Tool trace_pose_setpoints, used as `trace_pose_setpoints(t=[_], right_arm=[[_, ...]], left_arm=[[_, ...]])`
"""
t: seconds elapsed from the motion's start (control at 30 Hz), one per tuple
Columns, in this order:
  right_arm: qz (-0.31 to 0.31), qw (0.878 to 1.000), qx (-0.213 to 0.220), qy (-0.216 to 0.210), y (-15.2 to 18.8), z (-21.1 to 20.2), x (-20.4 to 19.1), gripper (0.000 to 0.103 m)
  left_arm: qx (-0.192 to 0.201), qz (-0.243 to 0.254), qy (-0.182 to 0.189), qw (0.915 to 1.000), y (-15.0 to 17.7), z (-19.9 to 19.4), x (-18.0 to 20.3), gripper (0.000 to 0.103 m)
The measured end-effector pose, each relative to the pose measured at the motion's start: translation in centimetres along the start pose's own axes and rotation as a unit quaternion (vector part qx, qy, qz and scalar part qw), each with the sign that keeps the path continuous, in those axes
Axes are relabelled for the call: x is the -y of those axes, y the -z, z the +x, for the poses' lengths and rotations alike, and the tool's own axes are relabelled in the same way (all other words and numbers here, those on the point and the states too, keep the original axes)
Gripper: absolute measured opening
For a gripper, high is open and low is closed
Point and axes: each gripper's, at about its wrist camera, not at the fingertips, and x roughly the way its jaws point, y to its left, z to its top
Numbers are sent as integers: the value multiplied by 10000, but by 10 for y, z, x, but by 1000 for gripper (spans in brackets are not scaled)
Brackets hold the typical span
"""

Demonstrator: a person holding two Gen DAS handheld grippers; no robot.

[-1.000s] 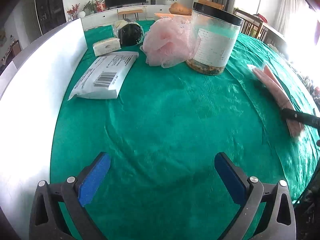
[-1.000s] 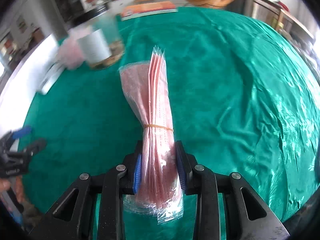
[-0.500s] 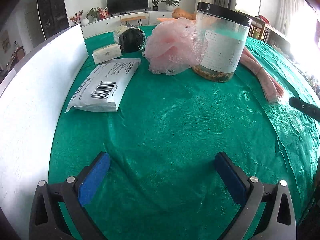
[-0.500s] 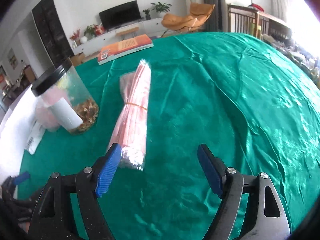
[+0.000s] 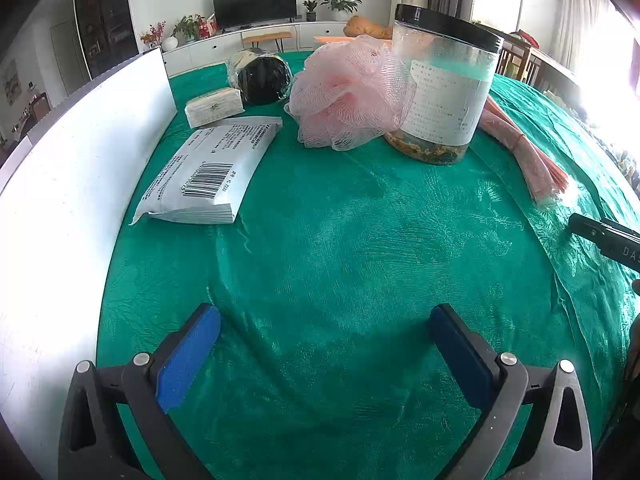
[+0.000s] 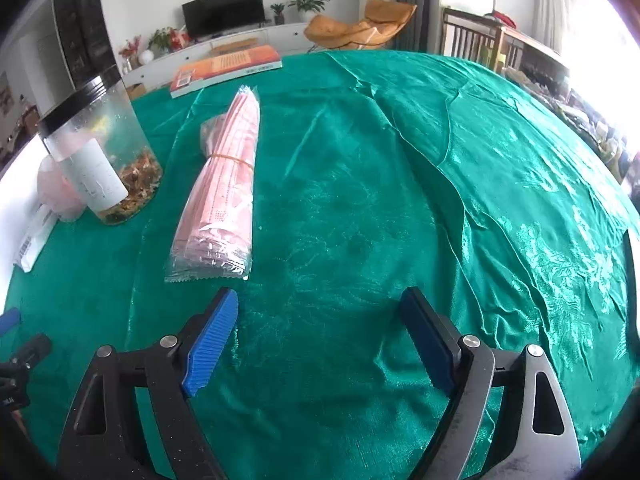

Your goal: Organize soft objects

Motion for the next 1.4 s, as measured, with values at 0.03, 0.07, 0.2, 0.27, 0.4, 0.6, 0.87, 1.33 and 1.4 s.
trace_pose_setpoints(t=[0.03, 0.07, 0.2, 0.27, 0.4, 0.6, 0.87, 1.33, 1.4], right_arm=[[-38, 10000, -16, 32, 0, 1, -1, 87], [-66, 10000, -26, 48, -1, 2, -2, 87], [-68, 10000, -30, 37, -1, 2, -1, 88], [-70, 10000, -31, 34, -1, 2, -1, 89], [-68, 10000, -31, 36, -1, 2, -1, 89], [-65, 10000, -31, 35, -1, 2, -1, 90], [-106, 9999, -49, 8, -1, 2, -2, 91], [-102, 9999, -51, 7, -1, 2, -2, 92], [-103, 9999, -51, 8, -1, 2, -2, 92]], left_arm=[[0, 0, -1, 10000, 0, 0, 0, 103], [0, 0, -1, 10000, 0, 0, 0, 103], [0, 0, -1, 10000, 0, 0, 0, 103], [0, 0, -1, 10000, 0, 0, 0, 103], [0, -1, -1, 10000, 0, 0, 0, 103], [0, -1, -2, 10000, 0, 0, 0, 103], [0, -2, -2, 10000, 0, 0, 0, 103], [0, -3, -3, 10000, 0, 0, 0, 103], [0, -4, -2, 10000, 0, 0, 0, 103]])
